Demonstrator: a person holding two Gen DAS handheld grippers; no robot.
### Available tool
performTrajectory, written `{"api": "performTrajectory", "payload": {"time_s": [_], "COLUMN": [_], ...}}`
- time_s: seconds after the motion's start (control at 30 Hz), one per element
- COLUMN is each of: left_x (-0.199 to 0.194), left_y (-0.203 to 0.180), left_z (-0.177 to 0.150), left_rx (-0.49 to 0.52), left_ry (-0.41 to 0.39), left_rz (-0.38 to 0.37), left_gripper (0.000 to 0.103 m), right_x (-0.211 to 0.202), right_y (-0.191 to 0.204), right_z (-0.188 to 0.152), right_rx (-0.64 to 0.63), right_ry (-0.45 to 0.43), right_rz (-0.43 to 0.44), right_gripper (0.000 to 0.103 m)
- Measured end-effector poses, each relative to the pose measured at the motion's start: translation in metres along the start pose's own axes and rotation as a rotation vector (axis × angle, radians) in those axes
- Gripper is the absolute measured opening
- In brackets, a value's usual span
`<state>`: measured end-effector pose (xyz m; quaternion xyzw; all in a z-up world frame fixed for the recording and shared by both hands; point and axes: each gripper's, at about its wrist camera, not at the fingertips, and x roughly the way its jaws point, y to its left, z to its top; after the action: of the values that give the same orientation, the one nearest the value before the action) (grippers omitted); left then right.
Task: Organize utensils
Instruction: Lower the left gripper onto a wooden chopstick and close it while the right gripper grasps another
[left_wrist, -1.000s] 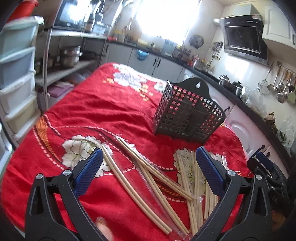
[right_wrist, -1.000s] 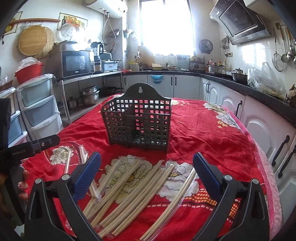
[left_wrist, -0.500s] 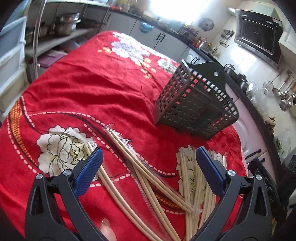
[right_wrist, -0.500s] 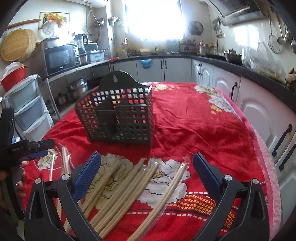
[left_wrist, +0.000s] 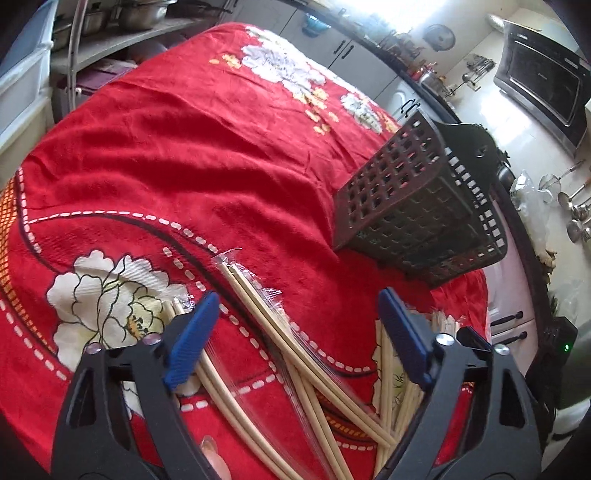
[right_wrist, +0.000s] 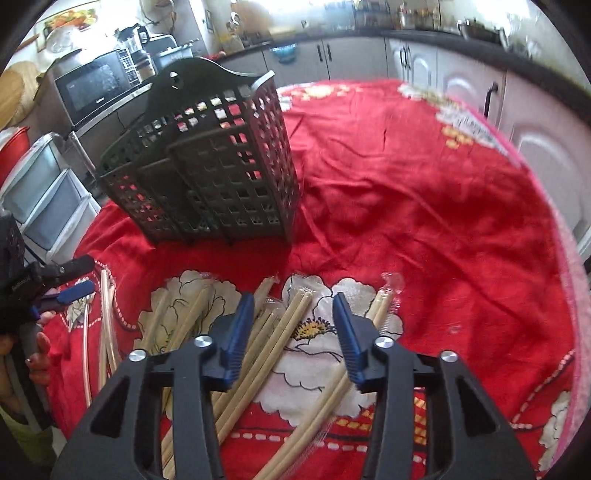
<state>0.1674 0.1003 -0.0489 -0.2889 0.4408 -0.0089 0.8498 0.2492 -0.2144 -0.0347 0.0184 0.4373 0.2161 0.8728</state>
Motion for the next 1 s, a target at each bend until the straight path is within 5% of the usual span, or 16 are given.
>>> {"api": "performTrajectory", "payload": {"time_s": [0.5,0.67,1.0], "left_x": [0.019,0.024,0.027], "left_y": [0.008,0.008,0.01], "left_z": [0.019,0.026,0.029], "left_rx": [-0.026,0.0,0.047], "left_ry": [0.042,0.046,0.018], "left_rz": [0.063,0.121,0.219], "left_gripper": [0.069,0.053,0.021], "right_x": [0.036,0.039,0.029], "right_y": [-0.019,-0.024,-0.033], "right_z": [0.013,0.017,0.022], "right_rx": [0.09,0.08,0.126], "right_ry": [0.09,0.079,0.022], "right_rz": [0.04,0.034,0.097], "right_gripper": [0.029,0.013,0.009]}}
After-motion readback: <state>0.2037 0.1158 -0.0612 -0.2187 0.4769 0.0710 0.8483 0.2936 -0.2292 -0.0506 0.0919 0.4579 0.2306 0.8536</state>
